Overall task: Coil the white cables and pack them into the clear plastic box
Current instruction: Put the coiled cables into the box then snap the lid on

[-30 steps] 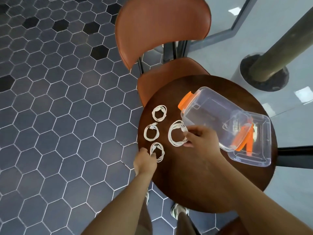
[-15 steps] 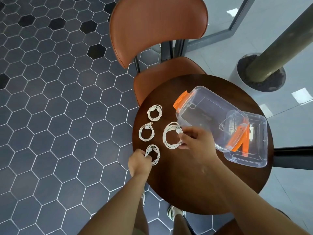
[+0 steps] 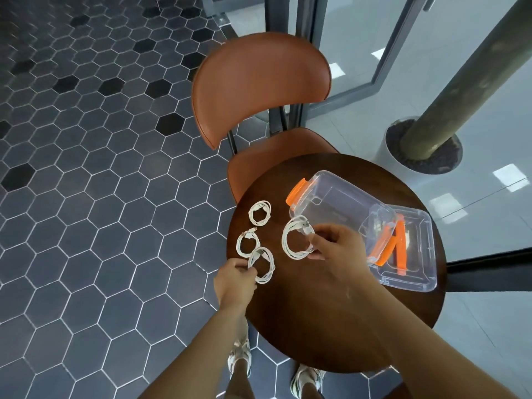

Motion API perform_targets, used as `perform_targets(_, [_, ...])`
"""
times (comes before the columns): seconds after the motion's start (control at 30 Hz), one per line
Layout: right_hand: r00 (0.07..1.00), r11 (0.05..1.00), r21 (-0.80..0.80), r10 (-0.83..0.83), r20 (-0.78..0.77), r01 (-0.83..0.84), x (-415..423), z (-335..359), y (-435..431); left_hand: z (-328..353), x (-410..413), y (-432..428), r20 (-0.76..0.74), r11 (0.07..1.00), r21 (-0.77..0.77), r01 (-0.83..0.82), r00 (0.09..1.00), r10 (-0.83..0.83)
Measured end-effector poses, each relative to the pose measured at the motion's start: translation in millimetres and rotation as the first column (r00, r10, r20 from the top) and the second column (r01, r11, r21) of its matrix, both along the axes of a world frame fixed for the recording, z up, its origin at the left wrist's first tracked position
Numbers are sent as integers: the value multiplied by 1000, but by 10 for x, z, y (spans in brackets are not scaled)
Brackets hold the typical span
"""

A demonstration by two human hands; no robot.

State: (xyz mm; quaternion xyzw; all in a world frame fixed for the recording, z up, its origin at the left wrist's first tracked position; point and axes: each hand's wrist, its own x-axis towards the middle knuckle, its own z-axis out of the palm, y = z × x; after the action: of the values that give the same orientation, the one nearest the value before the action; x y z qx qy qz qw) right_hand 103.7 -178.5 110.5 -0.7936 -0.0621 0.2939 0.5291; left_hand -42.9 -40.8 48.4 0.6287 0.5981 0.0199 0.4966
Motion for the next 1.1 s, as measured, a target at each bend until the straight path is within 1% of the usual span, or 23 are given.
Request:
perform_targets(0.1, [999,1000,20,-19,38,18,82,188,-100,246,118,-9,79,1000,19,-23,997,22])
perform_targets(0.2, [996,998,31,-52,68,50,191,358,-236,460,266,-51,141,998,54,-17,990,9])
perform_targets(0.33, [990,994,8,-106,92,106,369,502,-441,750,480,-177,187,994,104,28,981,-47])
perform_targets(0.43, [988,993,-12,-118,100,120,482,566,-572,855,651,-245,219,994,104,35,974,-57])
perform_targets(0.57, [985,991,-26,-124,124,128,611,599,-707,927,890,-264,224,988,119,103,966,-127])
perform_targets(0.7, [979,983,-93,-145,145,159,747,508,-750,848,1196,-178,164,958,180,222,954,-252])
perform_targets(0.8, [975,967,-187,-144,167,175,849,369,-732,747,1463,-118,64,892,270,363,918,-392])
perform_targets(0.87, [969,941,-269,-158,189,206,908,279,-691,703,1636,-87,-23,795,344,500,851,-525])
perform_targets(0.93, [964,908,-354,-156,216,226,947,222,-638,628,1794,-71,-76,711,369,599,782,-619])
perform_targets(1.0, [962,860,-464,-101,252,212,993,153,-570,522,1938,-61,-134,658,366,658,737,-663])
perform_targets(1.1, [962,780,-609,35,271,143,1068,-16,-460,356,2098,-70,-235,549,355,756,641,-731])
